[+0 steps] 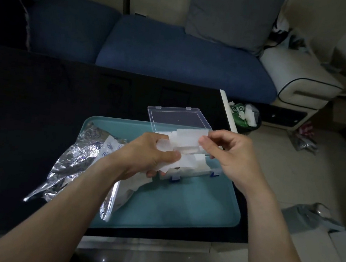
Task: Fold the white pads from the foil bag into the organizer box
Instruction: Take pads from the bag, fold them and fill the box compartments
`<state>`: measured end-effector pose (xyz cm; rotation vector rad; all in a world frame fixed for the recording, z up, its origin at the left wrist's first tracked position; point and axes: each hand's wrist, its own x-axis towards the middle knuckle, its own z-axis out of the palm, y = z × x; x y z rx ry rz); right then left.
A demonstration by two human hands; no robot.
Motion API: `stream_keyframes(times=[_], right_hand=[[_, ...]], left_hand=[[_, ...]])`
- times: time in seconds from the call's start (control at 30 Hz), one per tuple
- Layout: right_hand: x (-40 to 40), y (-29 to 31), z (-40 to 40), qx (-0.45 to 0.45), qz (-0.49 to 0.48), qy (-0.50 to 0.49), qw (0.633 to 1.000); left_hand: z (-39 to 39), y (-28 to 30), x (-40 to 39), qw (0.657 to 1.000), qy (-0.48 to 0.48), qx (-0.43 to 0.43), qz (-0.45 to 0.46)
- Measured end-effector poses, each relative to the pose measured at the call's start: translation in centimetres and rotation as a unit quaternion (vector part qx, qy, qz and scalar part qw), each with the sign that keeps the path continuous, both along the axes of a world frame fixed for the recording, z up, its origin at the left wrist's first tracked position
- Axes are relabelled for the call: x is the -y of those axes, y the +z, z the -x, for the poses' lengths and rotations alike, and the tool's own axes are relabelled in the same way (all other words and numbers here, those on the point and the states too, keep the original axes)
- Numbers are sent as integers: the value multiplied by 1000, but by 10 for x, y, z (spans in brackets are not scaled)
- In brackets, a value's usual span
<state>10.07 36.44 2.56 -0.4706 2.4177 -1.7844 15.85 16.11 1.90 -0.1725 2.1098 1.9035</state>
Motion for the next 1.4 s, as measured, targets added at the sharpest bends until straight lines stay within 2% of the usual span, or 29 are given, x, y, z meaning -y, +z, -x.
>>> stream_keyframes(times=[0.07,0.13,0.3,0.4,0.47,0.53,0.63,0.73,0.87,1.0,1.07,1.13,1.27,1.4], right_hand=[[2,-4,-1,35,-38,14,999],[6,-7,-3,61,-31,11,998],[8,5,-5,68,99,-111,987],[2,10,-3,136,150,-90,975],[0,12,-4,192,119,-24,974],[1,11,-8,207,42,30,977],[9,6,-11,184,-46,7,982],[10,4,-10,202,-81,10,976],[8,3,-9,191,-65,9,979],[5,4,-4,188,10,-52,981],[2,5,-1,178,61,-80,979],[0,7,1,185,89,-67,976],[10,4,-5,221,76,-6,972],[31,-4,-16,212,26,19,977]], left_hand=[[0,0,-1,1000,-25,1,-4],[-1,0,-2,999,-38,-3,2],[-1,-1,-4,999,-10,-19,31],[2,-5,-2,999,21,-28,31],[3,-8,0,999,32,-33,17],[4,-8,-1,999,27,-40,20],[5,-8,-3,999,16,-37,4],[4,-9,-4,999,15,-34,-7],[6,-12,-2,999,21,-25,-31],[7,-13,-3,997,60,-22,-30],[7,-11,-5,993,87,-7,-82],[7,-7,-8,985,117,14,-127],[6,4,-17,963,154,63,-213],[4,7,-23,957,186,76,-209]])
